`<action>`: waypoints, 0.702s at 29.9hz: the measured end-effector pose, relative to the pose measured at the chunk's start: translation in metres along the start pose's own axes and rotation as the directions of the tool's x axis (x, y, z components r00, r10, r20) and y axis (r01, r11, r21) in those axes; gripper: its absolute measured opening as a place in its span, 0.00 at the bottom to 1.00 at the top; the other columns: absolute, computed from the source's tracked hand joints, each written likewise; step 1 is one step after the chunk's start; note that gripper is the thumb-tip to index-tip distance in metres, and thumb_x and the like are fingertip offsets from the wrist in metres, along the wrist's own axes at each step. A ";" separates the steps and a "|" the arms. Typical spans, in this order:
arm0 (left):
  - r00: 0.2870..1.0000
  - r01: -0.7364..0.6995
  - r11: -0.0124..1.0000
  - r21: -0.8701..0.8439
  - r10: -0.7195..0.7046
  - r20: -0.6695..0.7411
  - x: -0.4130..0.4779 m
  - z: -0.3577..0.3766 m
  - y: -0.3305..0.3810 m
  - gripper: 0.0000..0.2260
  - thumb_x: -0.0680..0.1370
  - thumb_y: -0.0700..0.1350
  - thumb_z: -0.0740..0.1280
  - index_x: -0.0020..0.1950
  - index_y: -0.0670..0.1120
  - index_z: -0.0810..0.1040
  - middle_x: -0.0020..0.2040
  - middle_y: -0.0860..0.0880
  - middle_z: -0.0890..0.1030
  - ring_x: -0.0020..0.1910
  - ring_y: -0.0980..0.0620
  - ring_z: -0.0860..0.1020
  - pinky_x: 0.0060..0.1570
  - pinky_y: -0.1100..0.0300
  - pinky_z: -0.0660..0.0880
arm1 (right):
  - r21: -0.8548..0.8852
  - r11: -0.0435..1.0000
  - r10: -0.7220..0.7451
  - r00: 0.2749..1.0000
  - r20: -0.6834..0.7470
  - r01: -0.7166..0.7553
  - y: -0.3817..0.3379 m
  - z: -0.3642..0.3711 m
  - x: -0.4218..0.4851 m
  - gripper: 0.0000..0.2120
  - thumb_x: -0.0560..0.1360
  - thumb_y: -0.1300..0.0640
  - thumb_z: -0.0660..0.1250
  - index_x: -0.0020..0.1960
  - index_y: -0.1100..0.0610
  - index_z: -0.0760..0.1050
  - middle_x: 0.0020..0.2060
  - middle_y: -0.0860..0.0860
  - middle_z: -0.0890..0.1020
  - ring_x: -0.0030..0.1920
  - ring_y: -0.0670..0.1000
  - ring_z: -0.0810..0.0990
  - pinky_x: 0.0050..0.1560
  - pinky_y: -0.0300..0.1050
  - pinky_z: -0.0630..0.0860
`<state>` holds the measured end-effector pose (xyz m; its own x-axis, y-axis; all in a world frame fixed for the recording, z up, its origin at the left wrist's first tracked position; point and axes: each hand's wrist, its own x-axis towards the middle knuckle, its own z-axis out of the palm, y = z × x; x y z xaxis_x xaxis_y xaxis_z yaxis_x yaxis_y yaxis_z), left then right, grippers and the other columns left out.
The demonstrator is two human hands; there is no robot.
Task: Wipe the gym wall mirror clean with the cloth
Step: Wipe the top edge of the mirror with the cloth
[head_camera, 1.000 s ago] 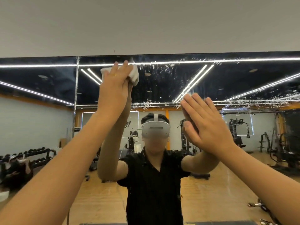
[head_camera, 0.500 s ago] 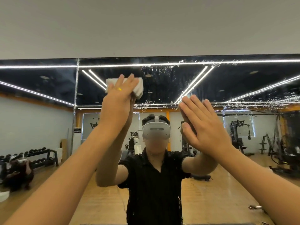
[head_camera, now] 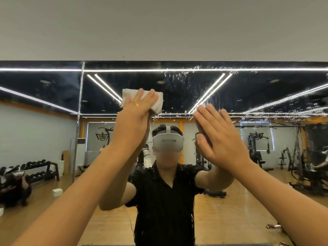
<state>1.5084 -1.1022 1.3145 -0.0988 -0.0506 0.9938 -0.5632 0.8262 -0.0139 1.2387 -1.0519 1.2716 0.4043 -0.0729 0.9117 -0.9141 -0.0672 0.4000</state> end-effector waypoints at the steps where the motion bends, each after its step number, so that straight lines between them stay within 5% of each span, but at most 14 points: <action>1: 1.000 0.001 1.000 -0.008 -0.001 -0.004 0.001 -0.001 -0.001 0.22 0.85 0.41 0.61 0.78 0.54 0.70 0.80 0.45 0.65 0.79 0.37 0.64 0.76 0.35 0.63 | 0.004 1.000 0.000 1.000 -0.004 0.000 0.000 0.000 0.000 0.29 0.82 0.49 0.55 0.82 0.57 0.62 0.81 0.53 0.61 0.83 0.52 0.54 0.82 0.58 0.49; 4: 0.999 -0.008 1.000 -0.027 0.007 -0.051 0.032 -0.002 0.004 0.20 0.86 0.39 0.60 0.77 0.51 0.72 0.77 0.41 0.70 0.76 0.40 0.68 0.77 0.41 0.64 | 0.004 1.000 -0.001 1.000 0.000 0.001 0.000 0.000 0.000 0.29 0.83 0.49 0.55 0.81 0.57 0.62 0.81 0.53 0.61 0.83 0.53 0.54 0.82 0.58 0.50; 7: 0.987 -0.161 0.974 -0.158 0.161 -0.013 0.073 0.004 0.025 0.17 0.86 0.40 0.55 0.70 0.39 0.78 0.60 0.38 0.77 0.63 0.62 0.75 0.67 0.60 0.72 | 0.006 1.000 -0.002 1.000 0.003 0.002 0.000 0.000 0.000 0.29 0.82 0.49 0.55 0.81 0.58 0.62 0.81 0.53 0.61 0.83 0.53 0.54 0.82 0.59 0.50; 9: 0.980 -0.197 0.952 -0.234 0.200 -0.012 0.093 0.014 0.026 0.19 0.87 0.41 0.51 0.67 0.46 0.81 0.59 0.37 0.78 0.63 0.60 0.75 0.66 0.62 0.69 | 0.010 1.000 0.000 1.000 0.000 0.000 0.000 0.000 0.000 0.29 0.82 0.49 0.55 0.81 0.58 0.62 0.81 0.53 0.61 0.83 0.53 0.54 0.82 0.59 0.50; 11: 0.995 -0.094 0.989 -0.116 0.088 -0.056 0.099 0.020 0.020 0.18 0.86 0.40 0.56 0.73 0.50 0.76 0.74 0.39 0.73 0.77 0.47 0.67 0.77 0.52 0.63 | 0.012 1.000 0.001 1.000 -0.003 -0.001 0.000 -0.001 0.001 0.29 0.82 0.49 0.55 0.81 0.58 0.63 0.81 0.53 0.62 0.83 0.53 0.55 0.82 0.59 0.50; 14: 0.997 -0.052 0.999 -0.008 0.051 -0.054 0.062 0.022 0.019 0.20 0.85 0.41 0.59 0.76 0.54 0.71 0.79 0.40 0.67 0.78 0.34 0.65 0.71 0.32 0.69 | 0.006 1.000 0.003 1.000 -0.001 -0.003 -0.001 -0.003 0.001 0.29 0.82 0.49 0.55 0.81 0.58 0.63 0.81 0.53 0.62 0.83 0.53 0.55 0.82 0.58 0.50; 21: 0.999 -0.032 0.999 -0.039 0.031 -0.025 0.018 0.019 0.029 0.22 0.84 0.34 0.62 0.78 0.47 0.71 0.78 0.39 0.68 0.77 0.34 0.65 0.71 0.33 0.68 | 0.012 1.000 0.011 1.000 0.009 -0.011 0.000 -0.002 0.000 0.29 0.82 0.49 0.55 0.82 0.57 0.62 0.81 0.53 0.61 0.83 0.52 0.54 0.82 0.60 0.51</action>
<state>1.4747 -1.0903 1.3302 -0.0958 -0.0113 0.9953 -0.5271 0.8488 -0.0411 1.2380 -1.0496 1.2716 0.3949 -0.0825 0.9150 -0.9179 -0.0783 0.3891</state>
